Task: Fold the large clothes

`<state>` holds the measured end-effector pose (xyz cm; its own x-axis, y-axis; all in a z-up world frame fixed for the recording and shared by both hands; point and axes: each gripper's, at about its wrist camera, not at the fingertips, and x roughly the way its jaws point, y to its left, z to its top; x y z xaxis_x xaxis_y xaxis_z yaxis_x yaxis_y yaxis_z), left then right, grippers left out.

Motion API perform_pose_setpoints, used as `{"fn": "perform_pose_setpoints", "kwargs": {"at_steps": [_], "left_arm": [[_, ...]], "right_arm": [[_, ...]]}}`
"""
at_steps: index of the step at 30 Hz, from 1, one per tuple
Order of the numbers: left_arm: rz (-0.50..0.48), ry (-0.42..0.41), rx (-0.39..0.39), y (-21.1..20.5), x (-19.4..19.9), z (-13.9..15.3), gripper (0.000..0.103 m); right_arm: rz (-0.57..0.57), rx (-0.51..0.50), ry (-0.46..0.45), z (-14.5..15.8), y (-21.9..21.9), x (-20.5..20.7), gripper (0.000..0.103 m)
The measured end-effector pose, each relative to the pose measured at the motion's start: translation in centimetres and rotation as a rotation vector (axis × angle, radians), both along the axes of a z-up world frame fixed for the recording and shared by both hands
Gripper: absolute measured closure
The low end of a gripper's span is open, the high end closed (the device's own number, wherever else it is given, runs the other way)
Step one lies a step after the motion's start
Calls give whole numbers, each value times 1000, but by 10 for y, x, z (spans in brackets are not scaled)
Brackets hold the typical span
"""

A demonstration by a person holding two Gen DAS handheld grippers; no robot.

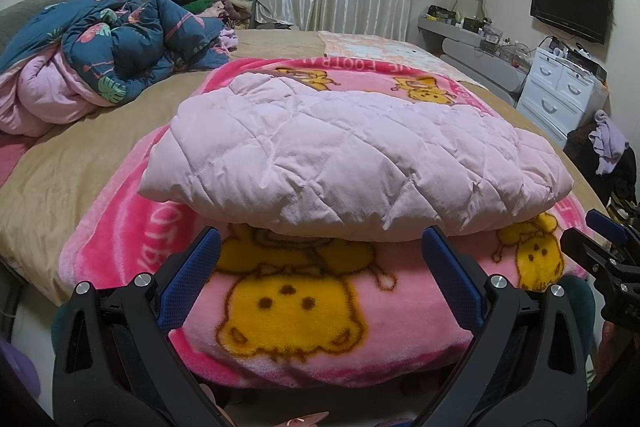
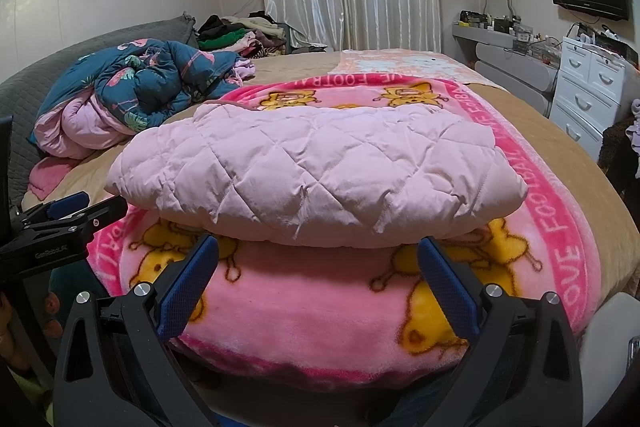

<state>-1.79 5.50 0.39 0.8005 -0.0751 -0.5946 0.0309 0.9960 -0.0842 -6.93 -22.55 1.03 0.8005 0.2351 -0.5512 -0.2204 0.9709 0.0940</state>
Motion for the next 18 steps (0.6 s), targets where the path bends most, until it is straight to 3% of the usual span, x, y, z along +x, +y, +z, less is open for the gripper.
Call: {"fn": "perform_pose_setpoints", "kwargs": {"at_steps": [4, 13, 15, 18], "left_arm": [[7, 2, 25, 0, 0, -1, 9], [63, 36, -16, 23, 11, -9, 9], [112, 50, -27, 41, 19, -13, 9], [226, 67, -35, 87, 37, -16, 9]], "right_arm": [[-8, -4, 6, -2, -1, -1, 4], [-36, 4, -1, -3, -9, 1, 4], [-74, 18, -18, 0, -26, 3, 4], [-254, 50, -35, 2, -92, 7, 4]]}}
